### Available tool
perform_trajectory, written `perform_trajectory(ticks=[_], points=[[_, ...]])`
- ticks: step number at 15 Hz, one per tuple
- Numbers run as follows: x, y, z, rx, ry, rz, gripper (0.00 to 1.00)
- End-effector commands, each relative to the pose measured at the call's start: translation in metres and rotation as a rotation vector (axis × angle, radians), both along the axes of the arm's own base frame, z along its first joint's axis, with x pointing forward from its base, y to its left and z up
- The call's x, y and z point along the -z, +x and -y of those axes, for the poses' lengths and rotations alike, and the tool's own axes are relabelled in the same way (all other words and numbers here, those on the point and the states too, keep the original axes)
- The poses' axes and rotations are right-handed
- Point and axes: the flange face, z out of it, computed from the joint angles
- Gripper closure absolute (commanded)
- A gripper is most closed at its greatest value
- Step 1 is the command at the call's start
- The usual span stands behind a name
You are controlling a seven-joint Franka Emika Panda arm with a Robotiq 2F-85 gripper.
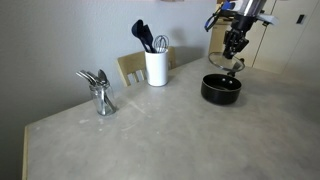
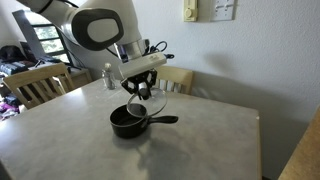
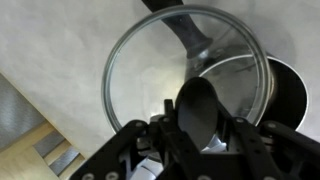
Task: Pick the lid and put it on the pot
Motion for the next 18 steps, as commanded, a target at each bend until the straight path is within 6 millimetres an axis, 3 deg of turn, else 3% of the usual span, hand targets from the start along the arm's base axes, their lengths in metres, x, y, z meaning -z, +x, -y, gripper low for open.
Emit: perform_trajectory(ticks=[1, 7, 8, 14, 15, 18], points=[[-0.013, -0.001, -0.023, -0.090, 0.000, -0.008, 0.85], [-0.012, -0.009, -0.031, -0.117, 0.035, -0.034, 0.85], [-0.001, 0.000, -0.033, -0.097, 0.017, -0.045, 0.60], [-0.002, -0.001, -0.032, -0.099, 0.021, -0.043, 0.60], [-0.002, -0.001, -0.032, -0.099, 0.021, -0.043, 0.85], [0.002, -0.002, -0.032, -0.105, 0.011, -0.062, 0.85]])
